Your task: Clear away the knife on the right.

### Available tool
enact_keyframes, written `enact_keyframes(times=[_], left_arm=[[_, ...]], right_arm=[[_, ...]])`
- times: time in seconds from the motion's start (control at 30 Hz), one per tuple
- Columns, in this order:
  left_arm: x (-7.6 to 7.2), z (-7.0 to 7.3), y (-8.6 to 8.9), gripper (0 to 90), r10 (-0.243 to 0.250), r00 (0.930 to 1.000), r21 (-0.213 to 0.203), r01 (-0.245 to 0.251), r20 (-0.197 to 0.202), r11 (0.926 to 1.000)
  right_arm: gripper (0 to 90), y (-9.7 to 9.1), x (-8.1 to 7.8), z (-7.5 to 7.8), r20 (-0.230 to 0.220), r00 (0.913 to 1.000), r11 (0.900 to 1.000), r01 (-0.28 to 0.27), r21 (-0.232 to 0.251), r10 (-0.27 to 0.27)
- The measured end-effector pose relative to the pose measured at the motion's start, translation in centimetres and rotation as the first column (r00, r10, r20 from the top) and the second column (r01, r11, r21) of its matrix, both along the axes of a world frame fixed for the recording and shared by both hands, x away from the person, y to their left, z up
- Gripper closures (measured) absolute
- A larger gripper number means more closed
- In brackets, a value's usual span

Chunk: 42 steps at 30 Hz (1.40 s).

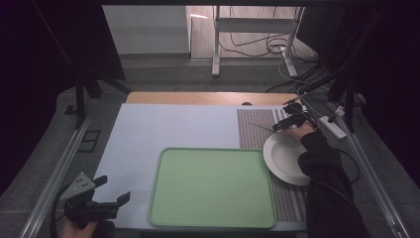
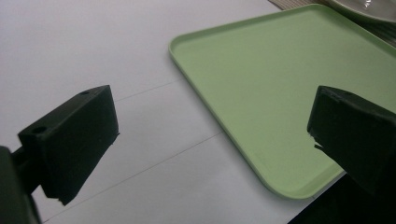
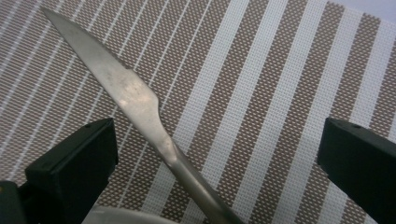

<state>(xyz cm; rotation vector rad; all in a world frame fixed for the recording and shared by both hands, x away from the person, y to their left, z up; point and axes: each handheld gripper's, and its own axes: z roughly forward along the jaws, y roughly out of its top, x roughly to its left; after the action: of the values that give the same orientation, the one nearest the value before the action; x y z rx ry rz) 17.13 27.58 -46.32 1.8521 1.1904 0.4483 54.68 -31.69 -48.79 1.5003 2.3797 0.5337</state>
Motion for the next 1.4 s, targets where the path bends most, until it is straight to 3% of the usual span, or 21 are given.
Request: enact_keyframes(times=[0.27,0.43,0.77,0.87,0.9,1.0,1.17,1.4], left_arm=[[0.0,0.0,0.0,1.7,-0.001,1.0,0.0,0.001,0.002,1.0],[-0.1,0.0,0.0,1.7,-0.001,1.0,-0.001,0.001,0.002,1.0],[-0.1,0.0,0.0,1.7,-0.001,1.0,0.001,0.001,0.002,1.0],[-0.1,0.0,0.0,1.7,-0.001,1.0,0.003,0.001,0.002,1.0],[-0.1,0.0,0.0,1.7,-0.001,1.0,0.003,0.001,0.002,1.0],[-0.1,0.0,0.0,1.7,-0.001,1.0,0.003,0.001,0.002,1.0],[-0.1,0.0,-0.1,1.7,-0.002,1.0,0.006,0.002,0.002,1.0],[0.0,0.0,-0.1,1.7,-0.003,1.0,0.006,0.003,0.002,1.0]], right_arm=[[9.4,0.6,0.2,-1.2,-0.006,0.9993,0.9973,-0.037,-0.064,0.036],[17.9,-0.1,0.3,-1.2,-0.013,0.9992,0.9986,-0.038,-0.036,0.037],[56.7,-2.8,-0.1,-0.4,-0.014,0.9994,0.9994,-0.032,-0.016,0.031],[76.4,-3.3,-0.3,-0.2,-0.025,0.9987,0.9988,-0.045,-0.016,0.045],[79.0,-3.5,-0.4,-0.1,-0.033,0.9983,0.9986,-0.048,-0.023,0.047],[80.6,-3.9,-0.4,-0.1,-0.047,0.9984,0.9995,-0.03,0.006,0.03],[80.9,-4.3,-0.5,0.0,-0.046,0.9978,0.9986,-0.049,-0.021,0.048],[81.0,-6.3,-0.9,0.8,-0.013,0.9999,1.0,0.005,-0.001,-0.005]])
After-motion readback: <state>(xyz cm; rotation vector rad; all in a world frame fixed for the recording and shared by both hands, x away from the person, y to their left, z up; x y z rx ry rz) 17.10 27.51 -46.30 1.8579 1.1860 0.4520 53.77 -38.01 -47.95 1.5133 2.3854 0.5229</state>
